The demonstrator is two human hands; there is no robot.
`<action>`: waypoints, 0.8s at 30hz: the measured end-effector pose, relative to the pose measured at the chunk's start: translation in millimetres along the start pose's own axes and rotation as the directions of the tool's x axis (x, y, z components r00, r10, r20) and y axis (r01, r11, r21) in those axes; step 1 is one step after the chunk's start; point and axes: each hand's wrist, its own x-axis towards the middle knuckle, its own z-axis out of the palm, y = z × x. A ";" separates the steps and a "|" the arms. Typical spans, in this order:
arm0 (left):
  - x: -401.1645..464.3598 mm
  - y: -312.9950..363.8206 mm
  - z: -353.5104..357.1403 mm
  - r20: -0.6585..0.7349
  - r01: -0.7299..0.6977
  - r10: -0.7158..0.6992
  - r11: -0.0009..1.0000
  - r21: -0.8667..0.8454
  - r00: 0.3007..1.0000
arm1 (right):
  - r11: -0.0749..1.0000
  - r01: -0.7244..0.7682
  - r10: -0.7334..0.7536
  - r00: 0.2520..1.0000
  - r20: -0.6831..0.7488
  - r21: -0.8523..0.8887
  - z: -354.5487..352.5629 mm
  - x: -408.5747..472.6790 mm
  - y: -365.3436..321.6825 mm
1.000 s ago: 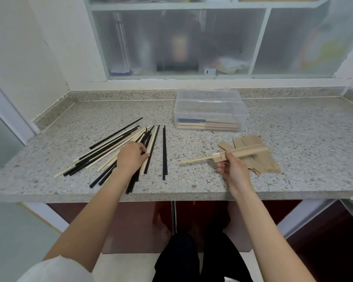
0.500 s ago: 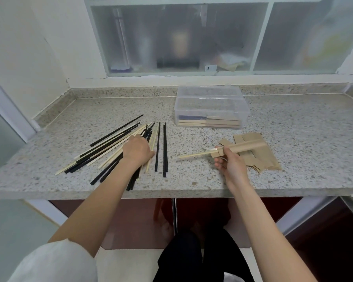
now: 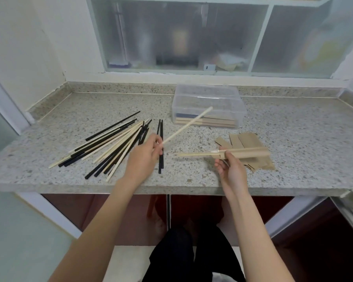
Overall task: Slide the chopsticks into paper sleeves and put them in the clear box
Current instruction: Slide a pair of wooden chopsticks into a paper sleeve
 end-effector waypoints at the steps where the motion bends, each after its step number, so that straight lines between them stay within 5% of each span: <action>1: -6.0 1.5 3.8 0.011 -0.041 0.041 0.999 -0.020 0.999 | 1.000 0.024 -0.024 1.000 0.000 -0.002 -2.5 0.0 -0.6; 11: -32.0 0.8 26.9 0.081 -0.143 0.152 0.984 -0.104 0.985 | 0.985 0.151 -0.142 0.985 -0.098 0.086 -27.1 -1.8 -12.3; 24: -33.9 0.6 19.9 0.108 -0.123 0.137 0.985 -0.124 0.985 | 0.976 0.204 -0.207 0.977 -0.045 -0.075 -28.5 -5.6 -14.6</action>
